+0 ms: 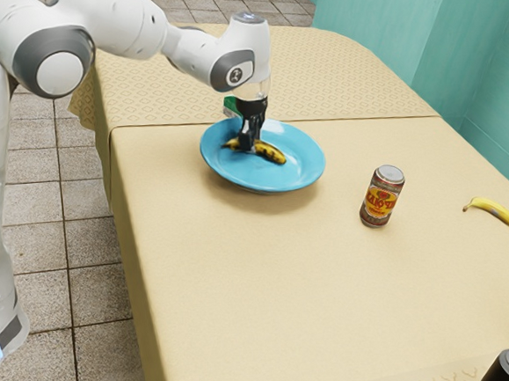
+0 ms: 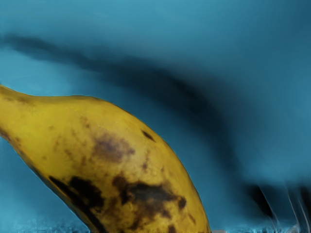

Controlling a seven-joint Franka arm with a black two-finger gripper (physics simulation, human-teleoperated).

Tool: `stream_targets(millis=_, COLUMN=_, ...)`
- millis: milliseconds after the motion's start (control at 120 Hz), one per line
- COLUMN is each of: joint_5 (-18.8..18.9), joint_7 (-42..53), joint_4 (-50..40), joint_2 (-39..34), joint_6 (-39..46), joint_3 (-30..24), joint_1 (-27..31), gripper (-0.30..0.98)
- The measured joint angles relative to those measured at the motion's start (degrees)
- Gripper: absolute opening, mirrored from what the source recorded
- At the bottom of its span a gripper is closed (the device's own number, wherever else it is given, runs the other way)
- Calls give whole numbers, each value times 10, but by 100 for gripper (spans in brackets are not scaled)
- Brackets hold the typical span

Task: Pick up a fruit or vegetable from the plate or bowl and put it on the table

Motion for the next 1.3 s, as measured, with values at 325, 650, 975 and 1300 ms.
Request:
stream_targets(millis=325, joint_5=-13, joint_7=4, joint_4=0, joint_2=-1, joint_6=1, joint_3=1, joint_1=-3, gripper=17)
stream_targets(millis=650, joint_5=21, joint_7=7, joint_4=-8, joint_2=-85, joint_6=-6, joint_3=2, joint_1=-29, gripper=16)
stream_targets(millis=975, joint_5=26, joint_7=5, joint_4=-29, joint_2=-153, joint_6=-22, joint_3=-145, joint_1=-98, gripper=17)
stream_targets(millis=1300, joint_5=31, joint_7=-15, joint_4=-13, joint_2=-113, joint_6=-23, joint_3=-240, joint_1=-105, gripper=27)
